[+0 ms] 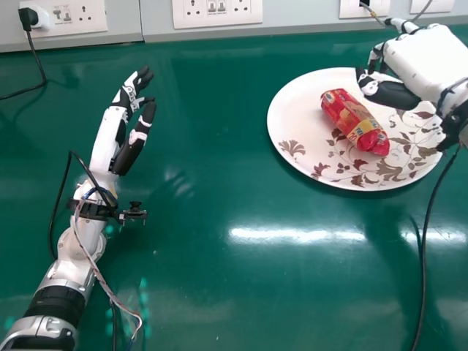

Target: Pick up biscuit and place it in the plate

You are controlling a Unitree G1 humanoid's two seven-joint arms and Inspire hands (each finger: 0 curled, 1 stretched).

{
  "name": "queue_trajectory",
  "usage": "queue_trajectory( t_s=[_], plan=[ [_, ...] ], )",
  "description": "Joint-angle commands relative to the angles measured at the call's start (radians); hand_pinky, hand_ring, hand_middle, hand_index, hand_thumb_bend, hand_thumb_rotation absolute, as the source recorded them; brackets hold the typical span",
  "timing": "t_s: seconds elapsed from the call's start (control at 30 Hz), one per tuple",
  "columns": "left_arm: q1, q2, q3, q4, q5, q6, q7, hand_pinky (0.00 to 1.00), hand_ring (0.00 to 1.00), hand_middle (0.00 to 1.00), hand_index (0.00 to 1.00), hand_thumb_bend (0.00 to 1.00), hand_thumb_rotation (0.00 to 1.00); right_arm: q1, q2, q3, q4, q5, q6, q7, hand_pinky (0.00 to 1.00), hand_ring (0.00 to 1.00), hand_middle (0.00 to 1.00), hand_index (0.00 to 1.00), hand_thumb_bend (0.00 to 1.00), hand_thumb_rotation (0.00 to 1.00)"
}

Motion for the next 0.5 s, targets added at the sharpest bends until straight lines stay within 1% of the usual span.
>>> queue_trajectory(
  t_s=[0.0,0.03,0.13,0.23,0.33,0.4,0.47],
  plan=[
    [0.122,-0.026,-0.013,0.108,0.007,-0.001,-0.009,0.86,1.0,0.98,1.0,0.76,0.91,0.053,-0.026,-0.049,-0.076,0.036,0.048,0.042,0.52,0.65,0.71,0.72,0.78,0.23],
    [0.122,-0.026,-0.013,0.109,0.008,-0.001,-0.008,0.86,1.0,0.99,1.0,0.77,0.91,0.071,-0.033,-0.07,-0.111,0.048,0.072,0.067,0.54,0.67,0.74,0.74,0.78,0.28],
    [0.124,-0.026,-0.014,0.102,0.012,0.001,-0.007,0.86,1.0,0.99,1.0,0.77,0.91,0.137,-0.043,-0.153,-0.225,0.117,0.15,0.156,0.56,0.69,0.76,0.77,0.76,0.34],
    [0.123,-0.026,-0.015,0.105,0.013,0.0,-0.007,0.86,1.0,0.99,1.0,0.76,0.91,0.208,-0.023,-0.25,-0.359,0.196,0.269,0.252,0.59,0.73,0.79,0.8,0.73,0.38],
    [0.121,-0.031,-0.014,0.111,0.007,-0.002,-0.011,0.86,1.0,0.98,1.0,0.77,0.9,0.28,0.004,-0.334,-0.471,0.268,0.35,0.3,0.58,0.74,0.8,0.8,0.7,0.33],
    [0.118,-0.032,-0.013,0.117,0.009,-0.007,-0.007,0.85,1.0,0.98,1.0,0.77,0.9,0.315,0.024,-0.374,-0.526,0.31,0.397,0.323,0.57,0.73,0.8,0.8,0.68,0.31],
    [0.113,-0.032,-0.013,0.125,0.011,-0.012,-0.005,0.85,1.0,0.98,1.0,0.77,0.9,0.346,0.069,-0.416,-0.582,0.365,0.44,0.323,0.55,0.72,0.79,0.79,0.68,0.3]
  ],
)
